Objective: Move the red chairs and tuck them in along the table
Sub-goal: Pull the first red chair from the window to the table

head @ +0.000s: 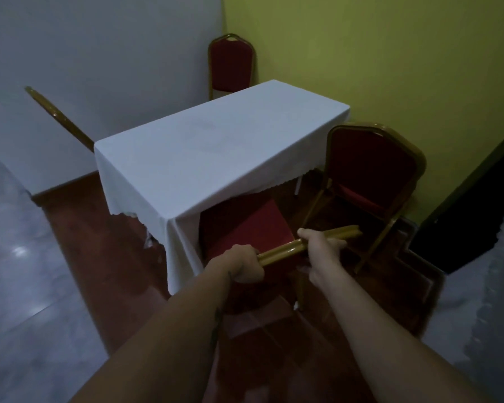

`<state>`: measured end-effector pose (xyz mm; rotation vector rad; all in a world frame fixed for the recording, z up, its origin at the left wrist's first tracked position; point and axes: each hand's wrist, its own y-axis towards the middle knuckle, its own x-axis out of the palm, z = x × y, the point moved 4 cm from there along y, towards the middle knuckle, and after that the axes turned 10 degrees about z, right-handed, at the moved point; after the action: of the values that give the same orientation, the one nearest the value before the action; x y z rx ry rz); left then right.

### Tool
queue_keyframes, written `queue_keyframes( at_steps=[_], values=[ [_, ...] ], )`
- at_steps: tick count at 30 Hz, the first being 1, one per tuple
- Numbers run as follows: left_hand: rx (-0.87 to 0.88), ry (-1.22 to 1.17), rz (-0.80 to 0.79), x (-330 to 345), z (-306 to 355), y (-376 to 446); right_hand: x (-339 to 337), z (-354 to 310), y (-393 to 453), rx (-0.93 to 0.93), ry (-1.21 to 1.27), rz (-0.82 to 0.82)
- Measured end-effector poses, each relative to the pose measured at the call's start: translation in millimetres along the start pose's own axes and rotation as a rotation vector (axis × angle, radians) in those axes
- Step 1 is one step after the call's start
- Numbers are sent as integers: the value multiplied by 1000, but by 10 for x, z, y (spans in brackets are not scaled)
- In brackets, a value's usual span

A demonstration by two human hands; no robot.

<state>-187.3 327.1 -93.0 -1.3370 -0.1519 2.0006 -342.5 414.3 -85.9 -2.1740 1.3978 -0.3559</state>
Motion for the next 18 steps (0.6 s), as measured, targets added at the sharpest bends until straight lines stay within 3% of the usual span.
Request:
queue_keyframes(
  at_steps=[18],
  values=[
    [22, 29, -47, -114, 676, 870, 170, -898, 1078, -73, -168, -126]
  ],
)
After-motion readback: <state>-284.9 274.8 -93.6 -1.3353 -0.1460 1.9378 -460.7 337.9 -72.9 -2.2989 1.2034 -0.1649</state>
